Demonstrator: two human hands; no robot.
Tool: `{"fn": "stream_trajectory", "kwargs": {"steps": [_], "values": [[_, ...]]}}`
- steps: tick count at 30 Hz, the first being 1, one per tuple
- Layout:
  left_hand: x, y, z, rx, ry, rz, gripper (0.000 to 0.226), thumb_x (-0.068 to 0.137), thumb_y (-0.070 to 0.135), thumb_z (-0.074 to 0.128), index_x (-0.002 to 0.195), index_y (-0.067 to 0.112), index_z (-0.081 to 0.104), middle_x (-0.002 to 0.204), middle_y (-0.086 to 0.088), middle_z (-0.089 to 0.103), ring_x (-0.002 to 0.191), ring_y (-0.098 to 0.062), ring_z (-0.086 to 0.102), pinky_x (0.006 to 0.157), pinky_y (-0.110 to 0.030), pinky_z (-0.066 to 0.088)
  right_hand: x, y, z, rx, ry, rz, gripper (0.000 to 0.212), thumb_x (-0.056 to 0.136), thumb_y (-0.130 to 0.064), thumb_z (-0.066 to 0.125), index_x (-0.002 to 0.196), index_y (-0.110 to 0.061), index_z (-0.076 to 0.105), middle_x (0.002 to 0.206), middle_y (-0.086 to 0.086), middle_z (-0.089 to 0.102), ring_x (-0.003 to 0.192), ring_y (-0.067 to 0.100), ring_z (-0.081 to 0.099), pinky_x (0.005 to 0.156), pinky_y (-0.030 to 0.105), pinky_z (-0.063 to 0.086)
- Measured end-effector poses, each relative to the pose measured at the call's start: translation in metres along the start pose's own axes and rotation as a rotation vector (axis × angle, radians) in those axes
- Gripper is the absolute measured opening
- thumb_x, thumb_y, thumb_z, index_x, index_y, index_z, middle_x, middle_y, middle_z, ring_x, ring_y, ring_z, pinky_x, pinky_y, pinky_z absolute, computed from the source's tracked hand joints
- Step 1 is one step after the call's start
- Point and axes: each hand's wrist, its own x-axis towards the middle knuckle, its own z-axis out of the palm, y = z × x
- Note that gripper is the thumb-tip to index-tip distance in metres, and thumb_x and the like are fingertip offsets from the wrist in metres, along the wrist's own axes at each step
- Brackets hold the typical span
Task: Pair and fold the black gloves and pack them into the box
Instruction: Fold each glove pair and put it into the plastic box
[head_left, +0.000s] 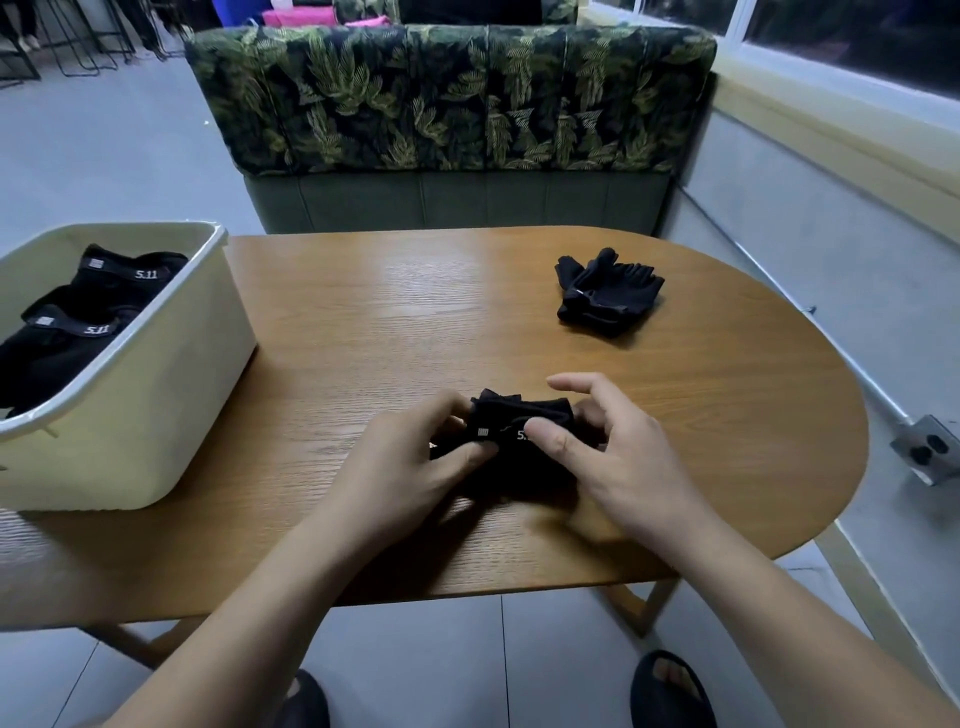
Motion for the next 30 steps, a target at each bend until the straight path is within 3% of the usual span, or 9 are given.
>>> {"fn": "stream_trajectory", "kwargs": {"steps": [2,5,7,10,13,19,23,26,30], "values": [[0.002,0.001,0.001,-0.004,0.011,-0.031,0.016,0.096,0.04,0.074,0.11,0.033,0.069,0.095,0.017,0.078,0.082,0.004,0.069,0.074,-0.024,0.05,0.002,0.001,-0.002,0.012,-0.05,0.047,0.061,0.081,-0.063,0.075,0.134,-0.041,0.056,0.1,-0.009,0.079,0.094,0.003,0.074,0.079,0.015,0.052],[0.005,-0.003,0.003,-0.008,0.018,-0.09,0.017,0.098,0.044,0.07,0.109,0.032,0.07,0.094,0.015,0.078,0.087,-0.001,0.071,0.084,-0.037,0.058,0.005,0.001,-0.003,0.044,-0.07,0.091,0.064,0.076,-0.063,0.079,0.132,-0.041,0.057,0.101,-0.011,0.08,0.095,0.002,0.074,0.081,0.014,0.052],[0.007,-0.004,0.005,-0.059,0.031,-0.132,0.018,0.097,0.047,0.07,0.106,0.031,0.07,0.093,0.012,0.079,0.09,-0.006,0.074,0.085,-0.044,0.059,0.007,0.002,0.0,0.03,-0.052,0.105,0.05,0.083,-0.053,0.083,0.126,-0.039,0.061,0.095,-0.009,0.079,0.089,0.004,0.075,0.08,0.023,0.056],[0.008,-0.002,0.006,-0.092,0.056,-0.199,0.019,0.097,0.045,0.073,0.095,0.026,0.071,0.084,0.009,0.079,0.082,-0.008,0.074,0.081,-0.045,0.059,0.012,0.003,0.005,-0.038,0.023,0.102,0.017,0.096,-0.037,0.077,0.108,-0.031,0.067,0.068,-0.008,0.071,0.065,0.009,0.067,0.062,0.031,0.049],[0.009,-0.001,0.007,-0.111,0.078,-0.244,0.024,0.095,0.051,0.074,0.092,0.027,0.074,0.083,0.009,0.079,0.082,-0.01,0.075,0.082,-0.047,0.06,0.016,0.004,0.011,-0.168,0.071,0.097,0.016,0.097,-0.04,0.074,0.099,-0.026,0.068,0.057,-0.012,0.063,0.058,0.006,0.058,0.059,0.031,0.044],[0.012,0.002,0.007,-0.011,0.159,-0.274,0.027,0.089,0.057,0.077,0.084,0.03,0.073,0.075,0.015,0.074,0.074,-0.005,0.07,0.077,-0.04,0.06,0.023,0.003,0.016,-0.272,0.112,0.133,0.029,0.095,-0.056,0.07,0.085,-0.029,0.064,0.063,-0.009,0.067,0.063,0.005,0.063,0.057,0.028,0.041],[0.017,0.006,0.006,0.006,0.156,-0.282,0.03,0.086,0.059,0.079,0.1,0.033,0.073,0.092,0.014,0.075,0.085,-0.003,0.07,0.082,-0.038,0.06,0.028,0.003,0.011,-0.363,0.081,0.191,0.033,0.092,-0.059,0.071,0.081,-0.029,0.063,0.07,-0.009,0.068,0.069,0.007,0.065,0.062,0.033,0.05],[0.024,0.006,0.007,0.109,0.108,-0.275,0.04,0.086,0.063,0.076,0.11,0.031,0.071,0.1,0.012,0.073,0.095,-0.008,0.069,0.087,-0.038,0.058,0.03,0.001,0.007,-0.461,0.041,0.211,0.036,0.09,-0.065,0.068,0.084,-0.03,0.063,0.086,-0.011,0.066,0.083,0.012,0.063,0.072,0.038,0.053],[0.033,0.005,0.002,0.226,-0.03,-0.259,0.032,0.087,0.062,0.076,0.095,0.031,0.068,0.099,0.01,0.064,0.095,-0.011,0.063,0.08,-0.031,0.048,0.032,-0.008,0.002,-0.519,-0.041,0.232,0.03,0.089,-0.063,0.072,0.098,-0.035,0.066,0.103,-0.011,0.061,0.1,0.013,0.06,0.084,0.037,0.051]]}}
